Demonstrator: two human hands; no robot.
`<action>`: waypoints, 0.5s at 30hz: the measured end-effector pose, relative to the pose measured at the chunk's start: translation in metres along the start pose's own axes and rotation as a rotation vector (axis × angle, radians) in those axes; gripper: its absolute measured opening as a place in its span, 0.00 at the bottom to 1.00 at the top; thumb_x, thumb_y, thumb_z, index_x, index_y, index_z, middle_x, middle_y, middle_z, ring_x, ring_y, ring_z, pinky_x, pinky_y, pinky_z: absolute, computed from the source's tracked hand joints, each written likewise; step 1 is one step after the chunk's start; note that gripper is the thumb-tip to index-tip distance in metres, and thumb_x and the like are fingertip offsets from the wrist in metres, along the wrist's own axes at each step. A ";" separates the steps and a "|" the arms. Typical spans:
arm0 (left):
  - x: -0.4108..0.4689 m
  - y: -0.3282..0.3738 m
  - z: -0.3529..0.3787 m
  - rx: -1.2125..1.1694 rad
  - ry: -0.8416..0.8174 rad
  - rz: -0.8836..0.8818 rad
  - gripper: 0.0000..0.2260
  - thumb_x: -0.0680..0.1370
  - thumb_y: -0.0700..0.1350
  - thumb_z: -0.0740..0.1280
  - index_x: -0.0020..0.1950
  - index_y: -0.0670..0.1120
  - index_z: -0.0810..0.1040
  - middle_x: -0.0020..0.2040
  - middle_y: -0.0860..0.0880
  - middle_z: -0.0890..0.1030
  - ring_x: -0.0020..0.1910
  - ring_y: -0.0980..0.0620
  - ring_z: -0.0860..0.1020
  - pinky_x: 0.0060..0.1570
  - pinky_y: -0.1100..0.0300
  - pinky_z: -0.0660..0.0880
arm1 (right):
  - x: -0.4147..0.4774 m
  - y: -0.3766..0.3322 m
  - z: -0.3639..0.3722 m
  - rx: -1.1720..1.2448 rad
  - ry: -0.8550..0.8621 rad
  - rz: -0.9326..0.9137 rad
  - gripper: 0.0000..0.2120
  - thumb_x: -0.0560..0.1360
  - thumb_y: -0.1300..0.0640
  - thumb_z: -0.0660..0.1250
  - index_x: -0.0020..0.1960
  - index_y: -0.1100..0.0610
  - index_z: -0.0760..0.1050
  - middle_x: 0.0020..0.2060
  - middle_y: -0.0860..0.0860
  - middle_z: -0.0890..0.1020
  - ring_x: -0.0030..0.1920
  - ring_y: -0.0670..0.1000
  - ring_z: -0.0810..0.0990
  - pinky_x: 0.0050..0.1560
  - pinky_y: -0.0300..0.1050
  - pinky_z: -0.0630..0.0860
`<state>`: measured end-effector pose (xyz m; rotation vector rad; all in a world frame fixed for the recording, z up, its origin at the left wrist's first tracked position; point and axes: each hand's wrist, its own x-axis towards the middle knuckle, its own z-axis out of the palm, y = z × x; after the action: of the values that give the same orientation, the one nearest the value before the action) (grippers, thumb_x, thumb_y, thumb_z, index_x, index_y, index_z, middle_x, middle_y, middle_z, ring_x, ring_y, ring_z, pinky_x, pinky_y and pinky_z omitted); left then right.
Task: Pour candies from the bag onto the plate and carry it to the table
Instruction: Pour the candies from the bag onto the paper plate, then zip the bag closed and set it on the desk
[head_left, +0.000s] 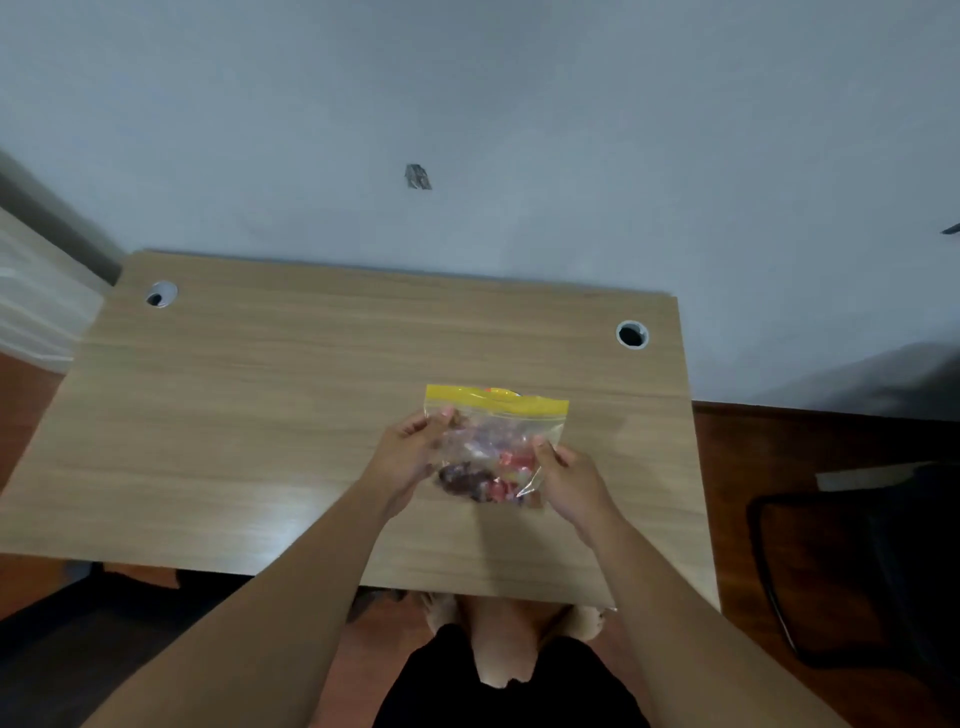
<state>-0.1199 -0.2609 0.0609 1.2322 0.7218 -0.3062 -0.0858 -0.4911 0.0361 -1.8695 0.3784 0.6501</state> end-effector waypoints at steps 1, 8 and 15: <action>0.000 0.007 -0.003 0.031 -0.002 0.024 0.18 0.84 0.51 0.71 0.63 0.36 0.85 0.60 0.39 0.88 0.53 0.47 0.85 0.40 0.60 0.79 | -0.001 -0.004 -0.002 -0.026 -0.020 -0.006 0.20 0.85 0.41 0.64 0.48 0.52 0.87 0.33 0.46 0.84 0.35 0.47 0.79 0.39 0.44 0.75; -0.009 0.053 -0.024 0.178 -0.012 0.218 0.13 0.83 0.43 0.72 0.63 0.36 0.82 0.53 0.39 0.88 0.44 0.52 0.88 0.41 0.63 0.79 | 0.000 -0.027 -0.007 -0.134 -0.121 -0.156 0.26 0.81 0.32 0.64 0.55 0.51 0.89 0.49 0.54 0.91 0.46 0.45 0.79 0.50 0.47 0.75; -0.017 0.102 -0.043 0.268 -0.114 0.315 0.05 0.84 0.49 0.71 0.55 0.49 0.84 0.58 0.41 0.89 0.54 0.50 0.87 0.51 0.53 0.73 | -0.011 -0.084 -0.018 -0.064 -0.125 -0.258 0.08 0.80 0.53 0.77 0.56 0.56 0.87 0.52 0.55 0.91 0.50 0.45 0.86 0.51 0.40 0.78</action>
<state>-0.0877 -0.1906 0.1419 1.5462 0.3880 -0.2139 -0.0442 -0.4761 0.1109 -1.8861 0.0341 0.6050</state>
